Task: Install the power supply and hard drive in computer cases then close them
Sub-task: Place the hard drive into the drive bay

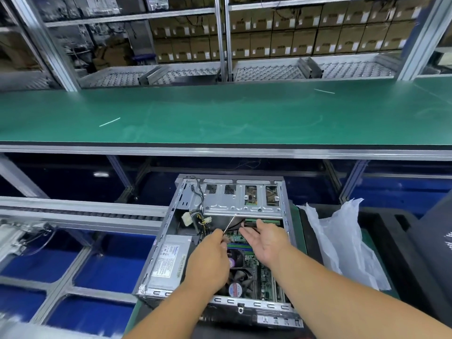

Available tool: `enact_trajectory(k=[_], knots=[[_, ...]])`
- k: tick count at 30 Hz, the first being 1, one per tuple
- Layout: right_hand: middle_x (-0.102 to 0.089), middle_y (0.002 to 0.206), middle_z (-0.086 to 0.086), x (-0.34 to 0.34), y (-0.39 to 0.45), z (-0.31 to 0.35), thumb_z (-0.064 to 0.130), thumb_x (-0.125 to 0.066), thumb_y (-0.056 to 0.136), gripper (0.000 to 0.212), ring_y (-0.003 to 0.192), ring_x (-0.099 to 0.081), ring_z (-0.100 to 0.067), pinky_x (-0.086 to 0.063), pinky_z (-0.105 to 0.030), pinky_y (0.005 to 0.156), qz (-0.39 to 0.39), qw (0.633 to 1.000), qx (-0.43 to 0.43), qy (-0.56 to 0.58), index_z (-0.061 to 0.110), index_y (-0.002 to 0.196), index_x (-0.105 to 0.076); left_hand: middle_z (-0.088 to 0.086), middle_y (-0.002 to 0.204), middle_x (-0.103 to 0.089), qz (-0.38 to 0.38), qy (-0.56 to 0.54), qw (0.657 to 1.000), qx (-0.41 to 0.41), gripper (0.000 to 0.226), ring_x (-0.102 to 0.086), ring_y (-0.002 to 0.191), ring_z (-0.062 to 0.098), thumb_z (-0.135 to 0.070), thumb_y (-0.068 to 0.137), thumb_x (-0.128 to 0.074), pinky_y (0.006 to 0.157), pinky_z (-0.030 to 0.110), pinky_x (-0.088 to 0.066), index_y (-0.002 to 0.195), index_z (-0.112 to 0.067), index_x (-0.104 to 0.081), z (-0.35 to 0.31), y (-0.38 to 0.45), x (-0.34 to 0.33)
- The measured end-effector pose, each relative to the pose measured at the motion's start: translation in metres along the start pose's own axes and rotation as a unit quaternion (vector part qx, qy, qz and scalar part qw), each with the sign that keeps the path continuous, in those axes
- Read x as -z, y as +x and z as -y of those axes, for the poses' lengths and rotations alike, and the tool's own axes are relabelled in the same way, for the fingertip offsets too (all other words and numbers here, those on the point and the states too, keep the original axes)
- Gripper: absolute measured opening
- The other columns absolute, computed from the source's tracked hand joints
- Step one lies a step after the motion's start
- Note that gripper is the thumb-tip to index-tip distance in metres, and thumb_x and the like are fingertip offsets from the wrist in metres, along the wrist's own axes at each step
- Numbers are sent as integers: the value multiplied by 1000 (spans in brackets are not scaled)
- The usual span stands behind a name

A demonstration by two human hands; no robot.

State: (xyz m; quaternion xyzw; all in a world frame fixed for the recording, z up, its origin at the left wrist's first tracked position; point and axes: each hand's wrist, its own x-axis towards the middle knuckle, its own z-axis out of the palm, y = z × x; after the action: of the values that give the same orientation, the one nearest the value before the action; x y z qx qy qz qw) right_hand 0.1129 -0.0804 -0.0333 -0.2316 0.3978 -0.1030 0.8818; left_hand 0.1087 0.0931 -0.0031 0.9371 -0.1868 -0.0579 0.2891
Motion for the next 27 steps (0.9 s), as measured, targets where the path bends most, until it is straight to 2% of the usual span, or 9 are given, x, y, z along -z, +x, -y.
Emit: enact_trajectory(k=[2,8,9,12,14,17,27], knots=[[-38,153,-27,1,1,0,-2,-52,104,49,97,-64,-38,-55,-54,101,6,1000,-4,-1,-4,150,-37,-13,92,-58,-4,1,1000,2,16,-54,75,1,-28,106,-38,62,31,-38,95,-33,-47,-1,0,0],[-37,153,-29,-2,1,2,-4,-52,103,49,91,-61,-36,-57,-53,98,9,1000,-9,13,-4,150,-38,-11,93,-59,-19,12,1000,-6,13,-54,77,3,-28,106,-39,65,31,-39,97,-32,-48,-1,-2,-1],[-37,153,-29,-2,1,2,-4,-53,103,49,95,-62,-38,-58,-53,97,9,1000,-9,14,-4,150,-38,-11,93,-59,-21,14,1000,-7,13,-54,77,3,-28,106,-39,65,31,-39,97,-32,-48,-1,-2,-1],[-34,157,-26,-2,1,2,-6,-52,102,51,128,-53,-45,-60,-51,90,4,1000,-6,16,-3,151,-36,-11,92,-59,-26,17,999,-6,14,-53,76,2,-28,106,-39,65,30,-39,97,-31,-49,-1,-1,-2],[-32,159,-25,-2,1,2,-6,-52,103,51,137,-46,-46,-59,-52,93,5,1000,-8,21,-4,151,-36,-12,91,-58,-29,17,999,-5,14,-53,76,2,-28,106,-39,65,31,-40,96,-31,-49,0,-1,-2],[-29,161,-24,-3,-1,3,-7,-51,103,53,142,-42,-43,-55,-54,101,1,1000,-11,26,-2,152,-34,-12,91,-58,-26,15,1000,-5,15,-54,77,3,-27,106,-39,65,31,-40,96,-31,-49,0,-2,-2],[-34,157,-26,-6,-7,7,-11,-51,101,52,140,-44,-43,-55,-55,102,0,1000,-9,6,-5,150,-37,-12,90,-57,-14,9,1000,-24,16,-54,75,4,-29,106,-37,63,32,-38,94,-31,-48,2,-2,-2]])
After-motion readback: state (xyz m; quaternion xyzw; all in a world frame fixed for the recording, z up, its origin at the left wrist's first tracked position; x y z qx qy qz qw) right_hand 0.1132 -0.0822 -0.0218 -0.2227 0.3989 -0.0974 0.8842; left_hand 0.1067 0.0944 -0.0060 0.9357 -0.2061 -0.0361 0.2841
